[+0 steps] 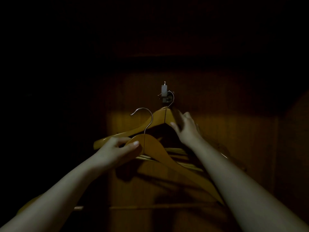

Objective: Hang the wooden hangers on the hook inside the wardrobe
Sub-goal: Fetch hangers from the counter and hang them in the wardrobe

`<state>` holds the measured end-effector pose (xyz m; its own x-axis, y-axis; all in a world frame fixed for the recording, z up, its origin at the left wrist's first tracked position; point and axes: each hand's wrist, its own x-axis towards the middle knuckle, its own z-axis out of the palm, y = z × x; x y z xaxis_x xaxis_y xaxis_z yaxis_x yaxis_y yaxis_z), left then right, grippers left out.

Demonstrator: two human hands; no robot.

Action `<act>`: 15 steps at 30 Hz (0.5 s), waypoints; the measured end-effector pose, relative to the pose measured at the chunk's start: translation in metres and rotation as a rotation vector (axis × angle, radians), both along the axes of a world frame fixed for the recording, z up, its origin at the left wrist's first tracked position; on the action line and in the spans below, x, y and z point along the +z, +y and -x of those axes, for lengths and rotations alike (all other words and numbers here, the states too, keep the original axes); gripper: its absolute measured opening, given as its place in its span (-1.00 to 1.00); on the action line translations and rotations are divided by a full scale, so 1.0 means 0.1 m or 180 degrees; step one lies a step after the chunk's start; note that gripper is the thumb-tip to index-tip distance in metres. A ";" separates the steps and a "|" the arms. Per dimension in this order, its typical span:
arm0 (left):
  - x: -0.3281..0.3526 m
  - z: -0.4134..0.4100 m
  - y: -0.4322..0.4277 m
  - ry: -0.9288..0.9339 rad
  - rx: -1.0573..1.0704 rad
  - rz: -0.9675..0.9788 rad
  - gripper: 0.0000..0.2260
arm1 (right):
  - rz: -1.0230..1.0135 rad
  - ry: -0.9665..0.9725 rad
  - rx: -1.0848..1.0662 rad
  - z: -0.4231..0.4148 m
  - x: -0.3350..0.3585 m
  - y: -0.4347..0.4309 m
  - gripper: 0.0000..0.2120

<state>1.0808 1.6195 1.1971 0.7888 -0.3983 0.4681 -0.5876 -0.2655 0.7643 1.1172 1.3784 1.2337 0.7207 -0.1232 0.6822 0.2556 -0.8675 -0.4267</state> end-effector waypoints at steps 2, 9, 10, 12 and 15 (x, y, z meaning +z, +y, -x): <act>0.01 0.04 -0.03 -0.0014 0.0040 -0.0010 -0.75 | 0.0366 -0.0069 -0.0312 0.05 0.03 0.00 -0.47; 0.08 0.18 -0.09 -0.0163 0.0031 -0.0092 -0.77 | 0.0433 -0.0157 -0.0295 0.28 -0.07 -0.07 -0.30; 0.08 0.19 -0.11 -0.0178 0.0001 -0.0091 -0.78 | 0.0301 -0.0275 -0.0118 0.36 -0.10 -0.09 -0.34; 0.10 0.20 -0.13 -0.0191 -0.0074 -0.0096 -0.80 | 0.0194 -0.0511 0.0266 0.55 -0.18 -0.10 -0.48; 0.11 0.21 -0.19 -0.0198 -0.0135 -0.0194 -0.80 | 0.0206 -0.0412 0.0789 0.84 -0.29 -0.09 -0.53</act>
